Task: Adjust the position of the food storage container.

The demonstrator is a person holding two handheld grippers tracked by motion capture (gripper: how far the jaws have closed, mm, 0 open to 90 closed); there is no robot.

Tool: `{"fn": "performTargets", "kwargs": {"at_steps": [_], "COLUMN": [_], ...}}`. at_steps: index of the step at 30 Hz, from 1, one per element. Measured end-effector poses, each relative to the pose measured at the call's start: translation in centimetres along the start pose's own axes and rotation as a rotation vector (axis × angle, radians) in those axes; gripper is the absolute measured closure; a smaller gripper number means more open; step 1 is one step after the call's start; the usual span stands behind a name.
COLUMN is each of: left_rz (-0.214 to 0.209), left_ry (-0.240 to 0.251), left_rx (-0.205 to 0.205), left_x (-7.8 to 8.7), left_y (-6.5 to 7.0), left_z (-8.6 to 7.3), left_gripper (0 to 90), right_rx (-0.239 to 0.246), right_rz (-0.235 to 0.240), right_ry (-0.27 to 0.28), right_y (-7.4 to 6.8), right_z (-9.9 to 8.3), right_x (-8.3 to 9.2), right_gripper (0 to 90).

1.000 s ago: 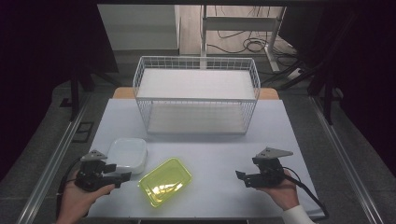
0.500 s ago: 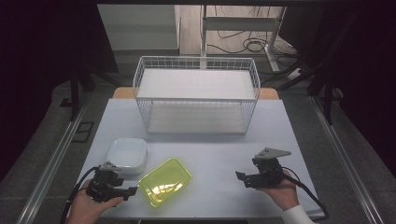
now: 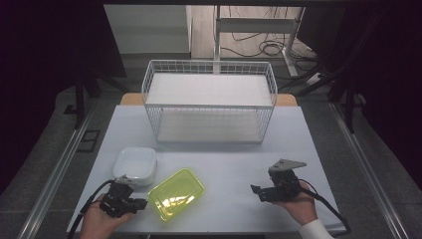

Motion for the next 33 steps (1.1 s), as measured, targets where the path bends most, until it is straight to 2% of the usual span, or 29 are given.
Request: {"fn": "performTargets", "kwargs": {"at_steps": [5,13,23,33], "left_rz": [-0.005,-0.009,-0.009,-0.032], "left_ry": [-0.001,-0.013,-0.005,0.006], "left_rx": [0.015,0.003,-0.008,-0.025], "left_x": [-0.4,-0.7,-1.6,-2.7], "left_y": [0.1,0.3,0.7,2.0], "left_z": [0.1,0.6,2.3,4.9], "left_gripper": [89.8,90.0,90.0,90.0], "right_rx": [-0.011,-0.04,-0.043,-0.041], "right_rz": [0.0,-0.004,0.0,0.002], "right_ry": [0.001,0.019,0.029,0.03], "right_y": [0.1,0.5,0.5,0.5], "right_z": [-0.1,-0.2,-0.1,0.0], "right_x": [0.0,0.3,0.5,0.5], "right_gripper": [16.4,16.4,16.6,16.6]}}
Point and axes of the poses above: each handheld gripper's, and its own axes: x roughly backward along the jaws, z roughly out of its top, y roughly to its right, the point moved 8 cm from there along -x, roughly forward along the jaws, and after that the axes turned 7 degrees about z, right-handed, at the moved point
